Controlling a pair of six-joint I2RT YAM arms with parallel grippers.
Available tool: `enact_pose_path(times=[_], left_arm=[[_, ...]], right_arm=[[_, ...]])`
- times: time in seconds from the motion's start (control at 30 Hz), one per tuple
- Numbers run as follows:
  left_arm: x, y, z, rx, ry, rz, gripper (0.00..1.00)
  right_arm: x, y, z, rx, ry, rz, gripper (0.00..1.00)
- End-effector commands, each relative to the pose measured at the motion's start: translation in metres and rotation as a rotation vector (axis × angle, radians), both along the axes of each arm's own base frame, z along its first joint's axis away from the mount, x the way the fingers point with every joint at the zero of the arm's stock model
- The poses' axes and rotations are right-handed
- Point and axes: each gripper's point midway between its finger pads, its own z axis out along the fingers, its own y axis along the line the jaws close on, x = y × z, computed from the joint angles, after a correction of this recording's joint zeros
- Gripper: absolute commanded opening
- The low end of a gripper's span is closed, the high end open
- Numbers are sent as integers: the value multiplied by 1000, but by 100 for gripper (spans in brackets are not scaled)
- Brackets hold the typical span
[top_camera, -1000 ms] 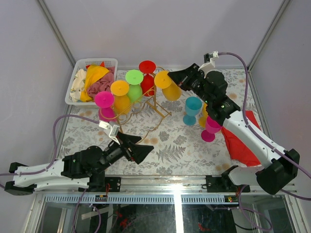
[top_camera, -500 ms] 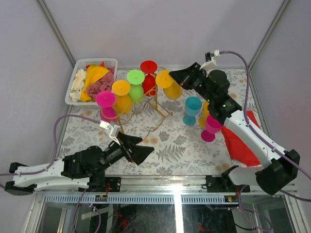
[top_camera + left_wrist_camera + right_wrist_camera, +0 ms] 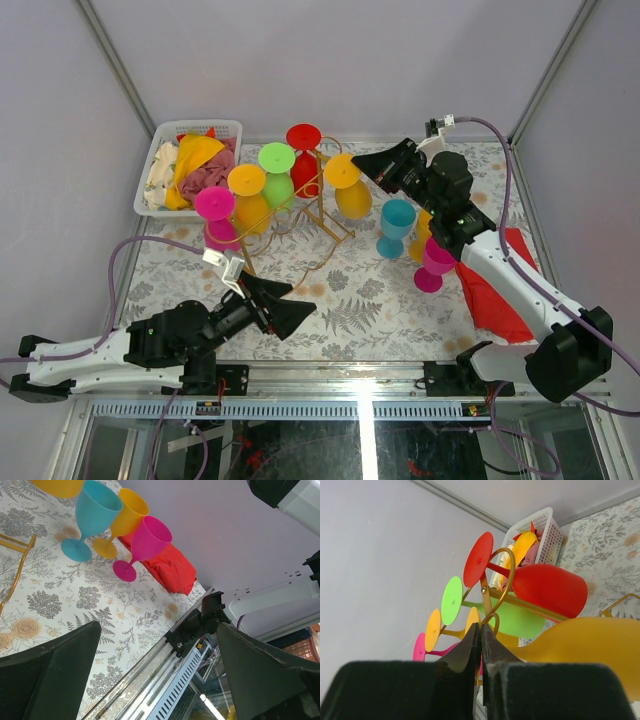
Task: Take the wine glass off the wine glass rack
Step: Pick up the wine glass from the wine rack.
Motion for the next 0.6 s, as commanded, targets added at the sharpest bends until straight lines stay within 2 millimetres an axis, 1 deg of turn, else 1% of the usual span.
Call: enact_pose_path(times=[0.0,0.27,0.43,0.5,0.57], left_arm=[[2,1,9,-53,7,11,100],[2,-1,9,-58,9,9,100],[2,-2,13,-72,0,7,100],[3,-2,12,-72,-1,12,100],[3,-3,11,-82,11,16,100]], right_arm=[[-19,-5,52,88,-134,33,0],[-34,-12,56,89,-177,43,0],[-47,-7,50,75,-183,105,0],[-55,-5,49,74,-198,141,0],[-74,1,48,52,-255,232,0]])
